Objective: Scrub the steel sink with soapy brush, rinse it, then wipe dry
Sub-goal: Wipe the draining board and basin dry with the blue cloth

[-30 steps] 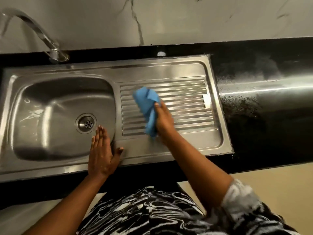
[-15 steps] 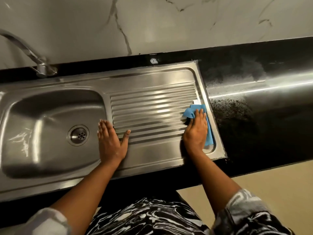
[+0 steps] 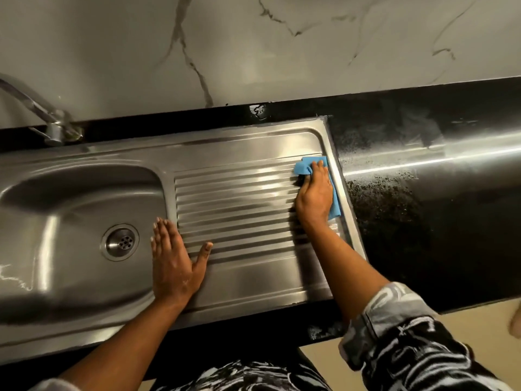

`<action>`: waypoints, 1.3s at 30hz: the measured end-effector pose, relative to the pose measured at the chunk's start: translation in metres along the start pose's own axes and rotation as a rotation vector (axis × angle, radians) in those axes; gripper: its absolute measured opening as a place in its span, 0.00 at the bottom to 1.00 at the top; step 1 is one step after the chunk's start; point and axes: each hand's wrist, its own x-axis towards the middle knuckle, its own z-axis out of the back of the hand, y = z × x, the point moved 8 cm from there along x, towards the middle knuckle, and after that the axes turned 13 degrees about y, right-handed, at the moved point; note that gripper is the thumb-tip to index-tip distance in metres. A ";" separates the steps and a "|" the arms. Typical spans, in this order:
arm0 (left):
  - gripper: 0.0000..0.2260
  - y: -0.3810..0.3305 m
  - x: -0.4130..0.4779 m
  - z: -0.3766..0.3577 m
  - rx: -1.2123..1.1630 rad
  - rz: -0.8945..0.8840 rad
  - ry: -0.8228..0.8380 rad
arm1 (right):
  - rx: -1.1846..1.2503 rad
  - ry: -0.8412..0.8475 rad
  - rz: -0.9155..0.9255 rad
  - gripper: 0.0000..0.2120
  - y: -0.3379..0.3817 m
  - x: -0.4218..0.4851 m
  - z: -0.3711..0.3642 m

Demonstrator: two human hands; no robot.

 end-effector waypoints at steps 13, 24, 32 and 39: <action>0.51 -0.001 -0.002 0.002 -0.030 -0.001 -0.010 | -0.592 0.241 0.234 0.41 0.012 0.064 -0.018; 0.50 -0.004 -0.001 0.002 0.012 -0.002 0.016 | -0.523 0.180 0.092 0.36 0.087 0.044 -0.090; 0.51 -0.001 -0.001 -0.002 0.012 0.008 -0.004 | -0.458 0.358 0.268 0.34 0.196 -0.019 -0.207; 0.52 0.001 0.002 -0.004 0.035 0.027 0.028 | -0.460 0.532 0.480 0.32 0.231 -0.048 -0.231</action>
